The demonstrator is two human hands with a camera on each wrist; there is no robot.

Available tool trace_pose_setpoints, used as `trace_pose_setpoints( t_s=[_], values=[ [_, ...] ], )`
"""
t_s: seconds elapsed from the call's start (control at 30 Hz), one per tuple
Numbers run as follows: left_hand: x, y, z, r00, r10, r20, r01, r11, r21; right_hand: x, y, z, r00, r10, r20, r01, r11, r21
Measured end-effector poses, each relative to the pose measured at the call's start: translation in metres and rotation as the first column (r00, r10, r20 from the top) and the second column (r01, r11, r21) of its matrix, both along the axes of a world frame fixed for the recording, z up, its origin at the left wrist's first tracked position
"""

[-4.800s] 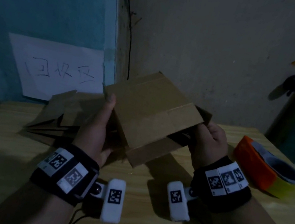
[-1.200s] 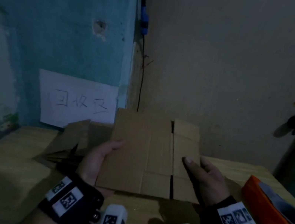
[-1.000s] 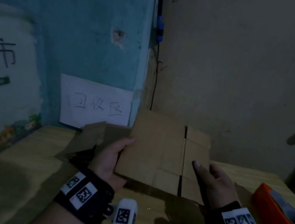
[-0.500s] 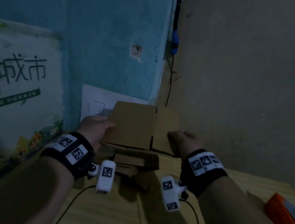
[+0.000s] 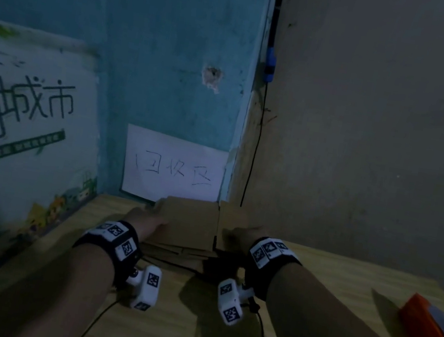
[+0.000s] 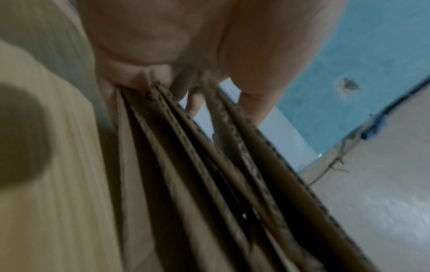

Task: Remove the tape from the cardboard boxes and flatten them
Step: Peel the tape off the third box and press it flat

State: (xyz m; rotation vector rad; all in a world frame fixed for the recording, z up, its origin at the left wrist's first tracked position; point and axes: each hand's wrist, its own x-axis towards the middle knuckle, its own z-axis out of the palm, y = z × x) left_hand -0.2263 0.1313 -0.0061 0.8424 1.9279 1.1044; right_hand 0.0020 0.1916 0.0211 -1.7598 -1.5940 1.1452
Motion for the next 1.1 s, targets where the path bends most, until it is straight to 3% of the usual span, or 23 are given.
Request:
trace_pose_setpoints(
  t_s=[0.13,0.3,0.4,0.57,0.73,0.93,1.1],
  values=[
    [-0.020,0.011,-0.021,0.995,0.006,0.104,-0.007,1.000,0.010,-0.001,0.003,-0.012,0.998,0.038,0.052,-0.035,0.998,-0.052],
    [-0.018,-0.018,-0.011,0.977,-0.062,0.205,0.042,0.994,0.101,0.003,0.011,-0.022,0.991,0.025,-0.130,-0.041,0.991,-0.127],
    [-0.011,-0.036,-0.002,0.963,-0.105,0.249,0.060,0.981,0.185,0.005,0.001,-0.009,0.976,0.045,-0.214,-0.060,0.996,-0.062],
    [-0.015,-0.045,0.005,0.973,-0.139,0.183,0.098,0.971,0.217,0.007,-0.021,-0.001,0.945,0.167,-0.282,-0.162,0.986,0.044],
    [-0.010,-0.052,-0.007,0.980,-0.144,0.137,0.115,0.973,0.201,0.004,-0.040,-0.010,0.906,0.155,-0.394,-0.131,0.988,0.087],
    [-0.008,-0.057,-0.012,0.979,-0.133,0.154,0.115,0.986,0.122,-0.003,-0.043,-0.004,0.988,0.126,-0.088,-0.121,0.991,0.058],
    [-0.018,-0.055,-0.012,0.964,-0.200,0.174,0.206,0.978,-0.015,-0.009,-0.048,0.007,0.958,0.215,0.190,-0.220,0.976,0.006]
  ],
)
